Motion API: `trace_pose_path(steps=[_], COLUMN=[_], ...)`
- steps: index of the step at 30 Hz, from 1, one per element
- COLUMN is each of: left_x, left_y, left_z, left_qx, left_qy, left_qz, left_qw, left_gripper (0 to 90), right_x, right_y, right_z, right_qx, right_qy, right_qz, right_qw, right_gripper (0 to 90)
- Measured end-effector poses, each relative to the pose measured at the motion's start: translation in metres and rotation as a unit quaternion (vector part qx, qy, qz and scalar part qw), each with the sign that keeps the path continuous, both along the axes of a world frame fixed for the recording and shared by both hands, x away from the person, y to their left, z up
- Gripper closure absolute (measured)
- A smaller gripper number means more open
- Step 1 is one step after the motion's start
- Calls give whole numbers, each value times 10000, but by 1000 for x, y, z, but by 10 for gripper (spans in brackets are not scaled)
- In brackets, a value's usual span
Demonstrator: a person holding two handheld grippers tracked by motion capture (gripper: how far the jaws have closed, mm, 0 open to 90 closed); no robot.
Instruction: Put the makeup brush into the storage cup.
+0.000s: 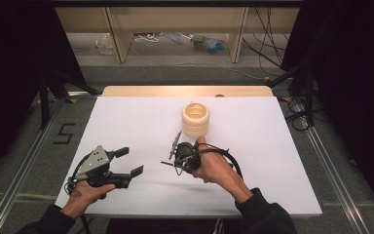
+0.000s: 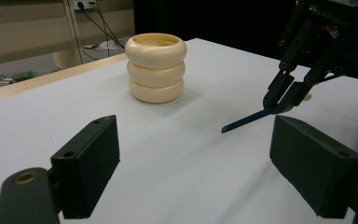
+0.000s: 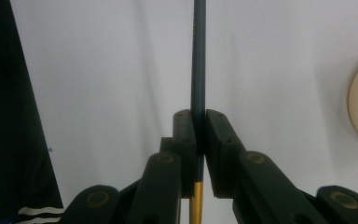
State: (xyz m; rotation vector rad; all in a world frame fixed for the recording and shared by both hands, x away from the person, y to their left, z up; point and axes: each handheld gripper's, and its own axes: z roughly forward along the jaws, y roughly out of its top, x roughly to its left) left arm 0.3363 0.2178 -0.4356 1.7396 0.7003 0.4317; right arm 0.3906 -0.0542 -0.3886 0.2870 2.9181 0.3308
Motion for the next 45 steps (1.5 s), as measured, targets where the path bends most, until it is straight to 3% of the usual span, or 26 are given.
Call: trace_pose_path(steps=[2,4,10,12,13,15,16,21,27,30,32,33,34,36,40,45], left_x=[0,-1,-2,-3,-4,-3,-5,-4,-5,-4,-5,-4,-5,-5,-6,-7], left_y=[-2,-3,-11,-13,-15,-17,-18,-19,-24,-25,-27,-27,-29,-29,-33,-37], left_z=[-1,-1,-4,-4,-5,-5,-6,-7,-10,-11,-12,-12,-13,-14,-17,-19], left_qx=[9,81,199,345,305,422,425,544,583,670,669,759,674,790,841,928], left_qy=[-5,22,77,38,99,21,102,139,398,392,527,483,651,645,845,942], left_qz=[-41,-90,-339,-448,-443,-572,-514,-672,-761,-905,-893,-955,-909,-992,-1086,-1213], left_qw=[10000,9999,9992,9984,9985,9975,9977,9962,9946,9929,9924,9914,9914,9898,9869,9838], left_gripper=[154,154,155,155,155,155,155,156,156,156,157,157,157,159,179,194], right_x=[-4,-5,-9,-12,-13,-15,-16,-21,-26,-28,-28,-30,-30,-30,-33,-36], right_y=[3,5,10,12,13,14,15,21,26,27,28,29,30,30,32,36], right_z=[2,2,3,3,3,3,4,2,0,0,-1,-1,-1,-2,-2,-4], right_qx=[-27,-3,-23,-56,-42,-60,-96,-148,-215,-237,-240,-276,-278,-294,-317,-350], right_qy=[34,-36,-56,-24,-40,-32,-52,-38,-9,12,2,60,63,29,86,74], right_qz=[-12,265,361,354,360,403,419,626,770,771,866,792,825,938,932,1084], right_qw=[10000,9996,9993,9994,9993,9992,9991,9979,9968,9967,9960,9965,9962,9952,9951,9935], right_gripper=[834,834,834,834,834,834,834,834,834,834,834,834,834,834,834,834])
